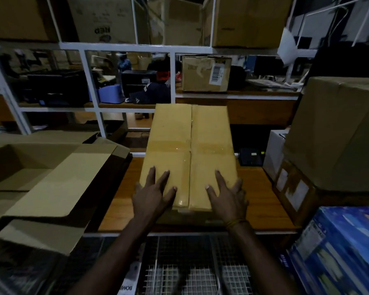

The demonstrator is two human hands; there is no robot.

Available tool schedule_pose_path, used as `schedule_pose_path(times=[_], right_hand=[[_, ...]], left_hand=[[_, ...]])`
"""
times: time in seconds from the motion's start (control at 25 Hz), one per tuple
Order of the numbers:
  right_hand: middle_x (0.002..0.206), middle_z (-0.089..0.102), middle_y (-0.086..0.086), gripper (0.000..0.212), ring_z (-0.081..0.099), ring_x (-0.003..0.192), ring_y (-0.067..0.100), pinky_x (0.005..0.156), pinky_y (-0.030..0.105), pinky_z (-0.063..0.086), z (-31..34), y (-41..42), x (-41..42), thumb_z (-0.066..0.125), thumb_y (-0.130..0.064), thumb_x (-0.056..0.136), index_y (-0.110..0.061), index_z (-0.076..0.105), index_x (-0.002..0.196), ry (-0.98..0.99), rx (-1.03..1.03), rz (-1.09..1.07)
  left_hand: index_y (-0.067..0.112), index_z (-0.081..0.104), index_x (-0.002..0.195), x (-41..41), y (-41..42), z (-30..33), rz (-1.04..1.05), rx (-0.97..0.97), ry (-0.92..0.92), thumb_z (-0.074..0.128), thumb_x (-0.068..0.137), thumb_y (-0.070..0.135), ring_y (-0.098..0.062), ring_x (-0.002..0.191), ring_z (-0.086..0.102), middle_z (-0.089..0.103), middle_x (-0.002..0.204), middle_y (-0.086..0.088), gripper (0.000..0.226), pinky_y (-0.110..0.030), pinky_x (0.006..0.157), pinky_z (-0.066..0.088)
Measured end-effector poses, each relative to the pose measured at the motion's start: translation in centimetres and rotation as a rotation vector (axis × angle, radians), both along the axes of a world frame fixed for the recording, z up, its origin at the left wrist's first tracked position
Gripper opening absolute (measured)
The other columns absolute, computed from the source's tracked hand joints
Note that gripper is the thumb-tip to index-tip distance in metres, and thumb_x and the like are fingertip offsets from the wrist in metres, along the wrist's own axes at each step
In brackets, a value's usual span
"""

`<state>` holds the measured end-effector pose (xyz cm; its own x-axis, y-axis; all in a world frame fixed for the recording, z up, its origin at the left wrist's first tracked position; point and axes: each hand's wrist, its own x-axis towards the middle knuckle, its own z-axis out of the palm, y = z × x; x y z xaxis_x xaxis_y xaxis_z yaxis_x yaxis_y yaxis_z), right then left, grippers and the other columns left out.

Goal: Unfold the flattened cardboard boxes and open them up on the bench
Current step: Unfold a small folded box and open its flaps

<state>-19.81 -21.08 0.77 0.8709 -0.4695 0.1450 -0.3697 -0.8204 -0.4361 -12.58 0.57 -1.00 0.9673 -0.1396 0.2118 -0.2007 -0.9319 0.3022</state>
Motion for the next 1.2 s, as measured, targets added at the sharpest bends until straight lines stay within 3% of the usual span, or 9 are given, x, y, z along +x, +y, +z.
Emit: schedule_pose_path(times=[0.12,0.24,0.48,0.72,0.84,0.96,1.08,1.12,1.2], right_hand=[[0.152,0.015,0.024,0.064,0.032,0.131,0.042,0.106,0.048,0.031,0.1,-0.6,-0.3,0.037,-0.066,0.094,-0.047,0.017,0.151,0.050,0.002,0.024],[0.145,0.025,0.023,0.066,0.035,0.127,0.043,0.104,0.047,0.033,0.3,-1.4,0.1,0.041,-0.069,0.091,-0.046,0.023,0.150,0.060,-0.004,0.044],[0.142,0.029,0.021,0.073,0.036,0.126,0.042,0.102,0.047,0.034,-0.1,-1.0,-0.1,0.046,-0.075,0.084,-0.047,0.027,0.149,0.042,-0.032,0.047],[0.159,0.012,0.019,0.072,0.012,0.146,0.040,0.117,0.057,0.019,-0.6,-1.8,0.7,0.054,-0.074,0.081,-0.047,0.035,0.145,-0.023,-0.002,0.110],[0.158,0.026,0.009,0.075,0.018,0.146,0.034,0.119,0.054,0.012,-0.7,-2.5,1.5,0.052,-0.080,0.073,-0.046,0.046,0.140,-0.129,0.000,0.174],[0.152,0.042,0.001,0.086,0.027,0.144,0.032,0.119,0.055,0.013,-1.3,-2.6,1.6,0.031,-0.089,0.071,-0.041,0.048,0.139,-0.289,-0.024,0.196],[0.138,0.057,0.002,0.069,0.052,0.127,0.031,0.101,0.055,0.045,-1.6,-2.9,1.7,0.028,-0.075,0.090,-0.035,0.043,0.145,-0.504,0.001,0.216],[0.131,0.061,0.002,0.062,0.061,0.113,0.029,0.085,0.047,0.055,-1.4,-2.9,1.9,0.028,-0.069,0.095,-0.035,0.040,0.146,-0.576,-0.002,0.197],[0.124,0.065,0.003,0.054,0.065,0.082,0.022,0.056,0.029,0.050,-0.7,-2.6,2.0,0.029,-0.060,0.099,-0.040,0.031,0.149,-0.678,-0.041,0.123]], left_hand=[[0.051,0.024,0.147,-0.7,-0.4,0.2,0.011,0.035,0.009,0.021,0.072,0.088,-0.038,0.134,0.040,0.014,0.162,0.004,0.084,-0.050,0.101,0.039],[0.047,0.033,0.146,-0.9,-0.6,1.0,-0.031,0.052,0.013,0.041,0.079,0.079,-0.031,0.136,0.041,0.023,0.161,0.000,0.075,-0.051,0.107,0.035],[0.046,0.039,0.144,-1.4,0.1,2.0,-0.030,0.051,0.063,0.044,0.082,0.078,-0.031,0.134,0.043,0.029,0.158,0.001,0.070,-0.050,0.107,0.036],[0.045,0.037,0.146,-1.0,-1.2,3.0,-0.066,0.071,0.146,0.042,0.082,0.081,-0.037,0.148,0.014,0.022,0.161,0.001,0.073,-0.066,0.114,0.006],[0.042,0.042,0.143,0.5,-2.5,3.1,-0.230,-0.014,0.081,0.048,0.087,0.071,-0.026,0.145,0.025,0.032,0.157,-0.001,0.064,-0.058,0.118,0.012],[0.042,0.048,0.138,2.1,-3.5,3.7,-0.400,-0.211,0.099,0.061,0.086,0.058,-0.017,0.137,0.039,0.041,0.152,0.003,0.056,-0.048,0.115,0.029],[0.043,0.046,0.139,3.3,-4.3,4.6,-0.591,-0.590,0.211,0.066,0.089,0.048,-0.008,0.126,0.048,0.046,0.147,0.006,0.054,-0.018,0.093,0.045],[0.044,0.043,0.141,3.5,-4.8,4.9,-0.639,-0.682,0.208,0.064,0.089,0.050,-0.005,0.125,0.047,0.047,0.146,0.010,0.056,-0.015,0.090,0.043],[0.053,0.029,0.146,4.0,-6.3,5.3,-0.725,-0.738,0.170,0.059,0.089,0.056,-0.002,0.124,0.048,0.045,0.146,0.018,0.064,-0.022,0.093,0.047]])
